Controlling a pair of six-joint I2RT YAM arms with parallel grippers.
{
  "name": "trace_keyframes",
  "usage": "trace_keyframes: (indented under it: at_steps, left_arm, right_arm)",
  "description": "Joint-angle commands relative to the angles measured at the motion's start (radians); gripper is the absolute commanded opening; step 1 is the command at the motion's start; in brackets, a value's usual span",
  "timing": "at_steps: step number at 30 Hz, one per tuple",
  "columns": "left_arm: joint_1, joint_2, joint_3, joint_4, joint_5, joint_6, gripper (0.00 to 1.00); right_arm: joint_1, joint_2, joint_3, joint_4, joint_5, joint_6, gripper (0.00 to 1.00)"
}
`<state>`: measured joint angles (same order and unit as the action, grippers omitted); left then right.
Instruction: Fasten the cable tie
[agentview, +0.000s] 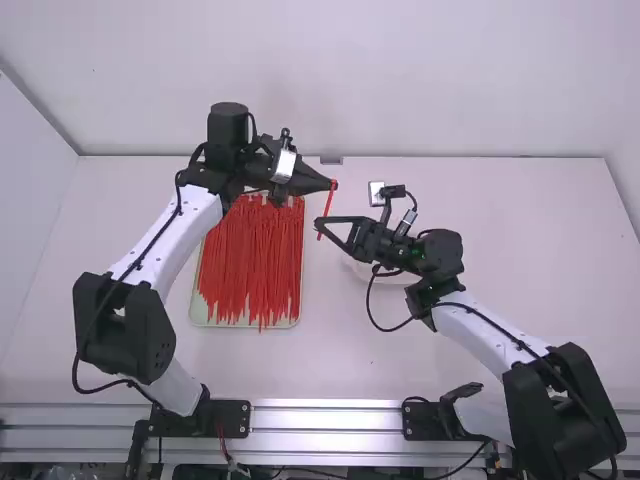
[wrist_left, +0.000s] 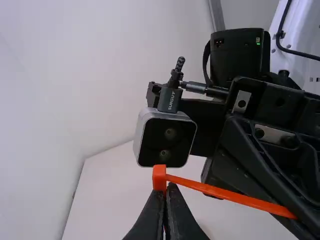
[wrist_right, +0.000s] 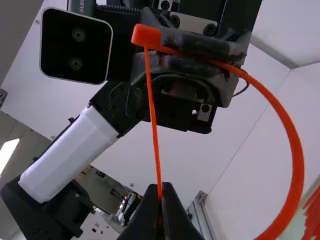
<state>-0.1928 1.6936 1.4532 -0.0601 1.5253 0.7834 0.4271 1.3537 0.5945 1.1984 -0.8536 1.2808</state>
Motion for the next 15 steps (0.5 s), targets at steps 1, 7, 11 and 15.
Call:
trace_keyframes:
  at_steps: [1, 7, 11, 15]
  left_arm:
    - [-0.004, 0.008, 0.012, -0.01, 0.045, 0.024, 0.02]
    - [-0.003, 0.008, 0.012, -0.042, 0.045, 0.051, 0.02]
    - [-0.002, 0.008, 0.012, -0.071, 0.045, 0.082, 0.02]
    - [-0.003, 0.008, 0.012, -0.074, 0.045, 0.078, 0.02]
  right_arm:
    - [-0.004, -0.001, 0.034, 0.026, 0.021, 0.005, 0.0]
    - [-0.004, -0.001, 0.047, 0.047, 0.029, 0.017, 0.0]
    - [-0.004, -0.001, 0.058, 0.047, 0.037, 0.017, 0.0]
    - [-0.023, -0.001, 0.061, 0.046, 0.04, 0.022, 0.0]
